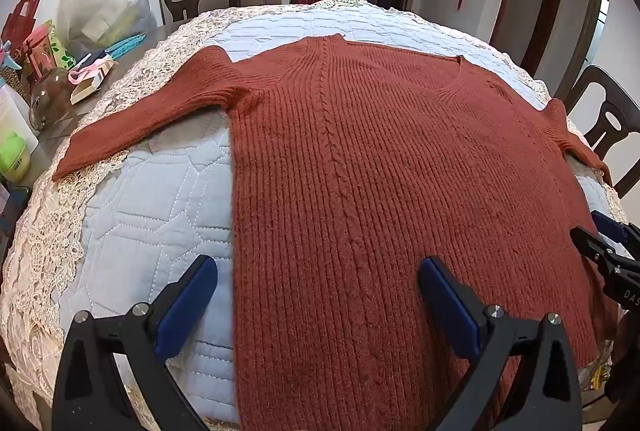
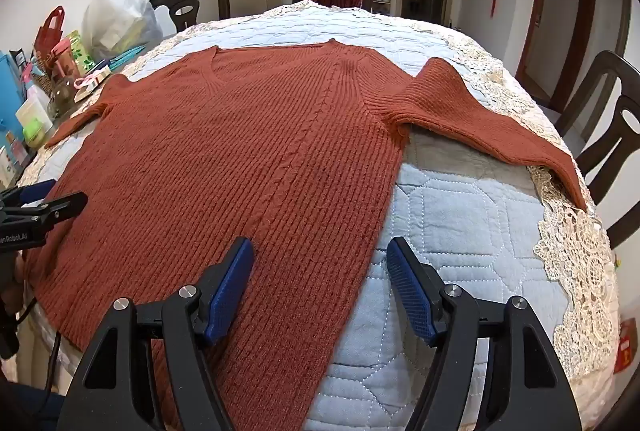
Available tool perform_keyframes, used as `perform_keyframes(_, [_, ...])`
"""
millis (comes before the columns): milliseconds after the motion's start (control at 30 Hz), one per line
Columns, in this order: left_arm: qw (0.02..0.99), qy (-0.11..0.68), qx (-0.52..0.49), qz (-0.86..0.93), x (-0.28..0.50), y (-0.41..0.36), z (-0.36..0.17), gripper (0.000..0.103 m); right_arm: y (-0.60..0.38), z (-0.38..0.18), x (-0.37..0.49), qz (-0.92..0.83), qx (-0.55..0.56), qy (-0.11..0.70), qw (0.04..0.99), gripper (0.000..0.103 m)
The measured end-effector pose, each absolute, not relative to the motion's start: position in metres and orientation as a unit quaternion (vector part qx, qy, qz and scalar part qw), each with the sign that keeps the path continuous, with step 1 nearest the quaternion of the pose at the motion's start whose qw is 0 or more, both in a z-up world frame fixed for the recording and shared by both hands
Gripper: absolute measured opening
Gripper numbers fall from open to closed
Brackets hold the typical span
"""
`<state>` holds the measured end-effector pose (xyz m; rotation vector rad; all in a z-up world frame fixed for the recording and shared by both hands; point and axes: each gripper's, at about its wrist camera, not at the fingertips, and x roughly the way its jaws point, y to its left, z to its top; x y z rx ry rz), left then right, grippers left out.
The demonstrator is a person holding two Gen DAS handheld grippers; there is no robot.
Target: Fold small clothes
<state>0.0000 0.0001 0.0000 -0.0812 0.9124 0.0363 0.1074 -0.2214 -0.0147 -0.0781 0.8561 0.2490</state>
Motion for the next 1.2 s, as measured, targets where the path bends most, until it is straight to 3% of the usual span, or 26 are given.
perform_keyframes(1200, [0.897, 0.439, -0.035, 0.032, -0.0009, -0.0034, -0.0027, 0.103, -0.2222, -0.0161, 0.1113, 0.119, -0.032, 0.419, 0.899, 0.070])
